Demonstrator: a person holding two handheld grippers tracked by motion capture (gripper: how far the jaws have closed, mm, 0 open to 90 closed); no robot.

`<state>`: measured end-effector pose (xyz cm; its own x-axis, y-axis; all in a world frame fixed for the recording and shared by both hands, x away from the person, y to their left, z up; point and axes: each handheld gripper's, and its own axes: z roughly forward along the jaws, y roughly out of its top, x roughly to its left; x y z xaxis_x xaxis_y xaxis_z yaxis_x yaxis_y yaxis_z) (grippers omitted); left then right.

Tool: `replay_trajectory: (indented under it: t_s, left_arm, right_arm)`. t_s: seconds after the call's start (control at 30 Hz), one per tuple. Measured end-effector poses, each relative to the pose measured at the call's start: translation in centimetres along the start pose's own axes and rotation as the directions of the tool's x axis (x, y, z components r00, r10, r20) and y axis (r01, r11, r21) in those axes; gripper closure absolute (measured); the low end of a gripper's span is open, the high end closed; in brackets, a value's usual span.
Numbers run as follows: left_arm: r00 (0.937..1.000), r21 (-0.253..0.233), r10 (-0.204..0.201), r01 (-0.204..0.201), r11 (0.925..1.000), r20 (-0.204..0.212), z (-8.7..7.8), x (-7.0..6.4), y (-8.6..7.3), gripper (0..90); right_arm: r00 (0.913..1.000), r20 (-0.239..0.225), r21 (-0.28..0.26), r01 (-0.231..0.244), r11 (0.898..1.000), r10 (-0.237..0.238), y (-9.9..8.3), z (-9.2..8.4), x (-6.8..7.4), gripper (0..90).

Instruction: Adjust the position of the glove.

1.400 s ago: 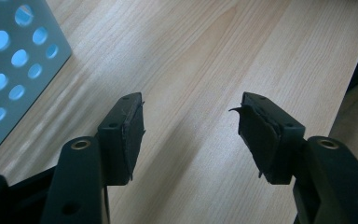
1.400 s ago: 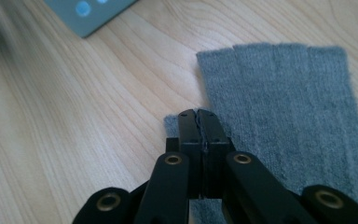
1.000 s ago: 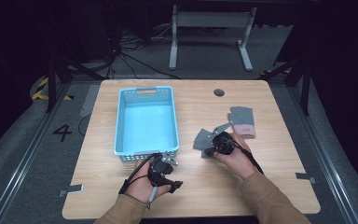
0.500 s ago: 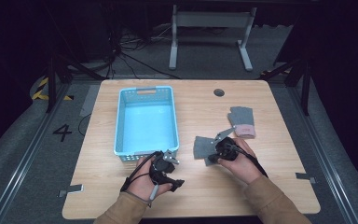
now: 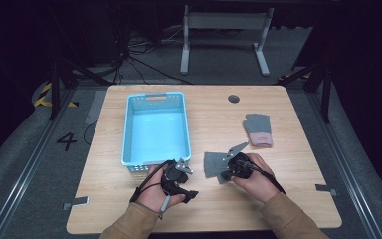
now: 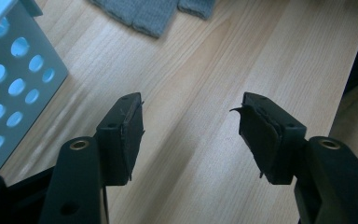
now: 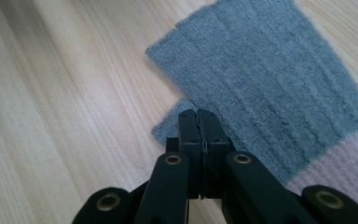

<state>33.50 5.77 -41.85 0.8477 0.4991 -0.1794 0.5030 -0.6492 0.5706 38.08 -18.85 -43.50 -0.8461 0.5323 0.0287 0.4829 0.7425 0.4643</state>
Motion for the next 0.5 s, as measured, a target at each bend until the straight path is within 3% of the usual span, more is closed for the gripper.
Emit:
replay_trajectory:
  t_s: [0.2,0.5]
  left_arm:
    - [1.0000,-0.002,0.000,0.000,1.0000,-0.001,-0.1,0.0,0.0,40.6]
    - [1.0000,-0.002,0.002,-0.002,1.0000,-0.001,-0.1,0.0,0.1,40.6]
  right_arm:
    - [1.0000,-0.006,-0.004,-0.003,1.000,0.003,0.2,0.0,0.5,90.0]
    - [0.9991,-0.001,-0.090,-0.043,0.995,0.043,0.1,-1.8,-0.2,87.0]
